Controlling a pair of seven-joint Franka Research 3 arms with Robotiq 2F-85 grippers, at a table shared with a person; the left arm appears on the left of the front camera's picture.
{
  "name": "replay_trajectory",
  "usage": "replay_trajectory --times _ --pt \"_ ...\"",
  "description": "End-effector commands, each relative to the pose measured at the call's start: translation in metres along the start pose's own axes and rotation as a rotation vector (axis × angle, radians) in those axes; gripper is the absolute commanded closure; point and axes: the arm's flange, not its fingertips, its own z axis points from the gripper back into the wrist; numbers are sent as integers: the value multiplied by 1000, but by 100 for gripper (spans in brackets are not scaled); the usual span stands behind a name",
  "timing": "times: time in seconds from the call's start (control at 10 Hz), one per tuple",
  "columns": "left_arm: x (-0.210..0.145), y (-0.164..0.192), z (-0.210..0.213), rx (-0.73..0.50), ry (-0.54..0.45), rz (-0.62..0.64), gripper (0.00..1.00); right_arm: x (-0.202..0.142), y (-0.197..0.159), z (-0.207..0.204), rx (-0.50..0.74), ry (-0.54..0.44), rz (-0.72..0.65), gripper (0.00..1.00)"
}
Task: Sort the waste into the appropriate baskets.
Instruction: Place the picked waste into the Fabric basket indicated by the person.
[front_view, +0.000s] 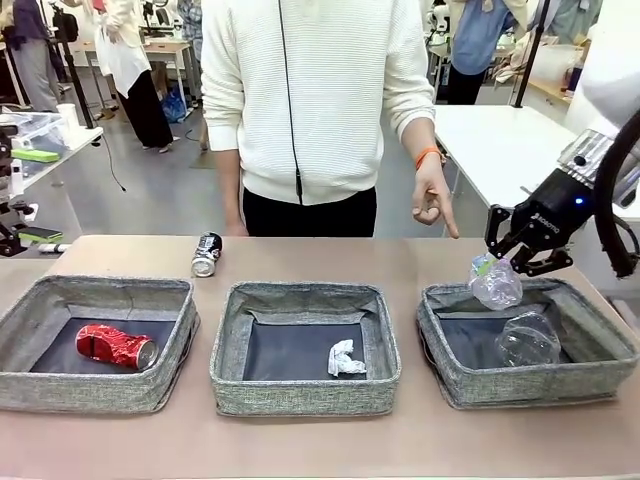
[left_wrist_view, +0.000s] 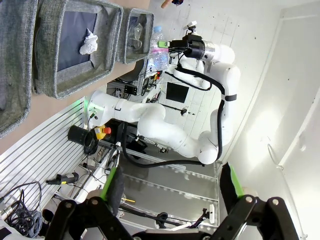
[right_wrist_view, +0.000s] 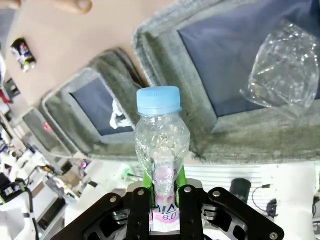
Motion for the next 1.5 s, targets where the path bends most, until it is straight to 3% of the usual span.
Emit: replay_trajectory --times 0.0,0.1,0.2,0.3,1.1,1.3,1.4 --pt "-2 -4 0 -16 2 6 0 -4 -3 6 10 -31 -31 77" --pt "-2 -4 0 -16 2 6 0 -4 -7 9 12 -76 -46 26" --pt "-2 -4 0 -16 2 6 0 -6 -8 9 15 -75 -52 22" --pt "-2 -4 0 -16 2 6 0 -6 -8 8 13 -72 -52 0" --pt "-2 -4 0 -16 2 6 0 -5 -4 6 34 -66 -28 0" --pt "-2 -4 0 -16 2 6 0 -14 29 19 36 -58 119 0" --pt "-2 -4 0 -16 2 6 0 -37 50 54 492 59 512 0"
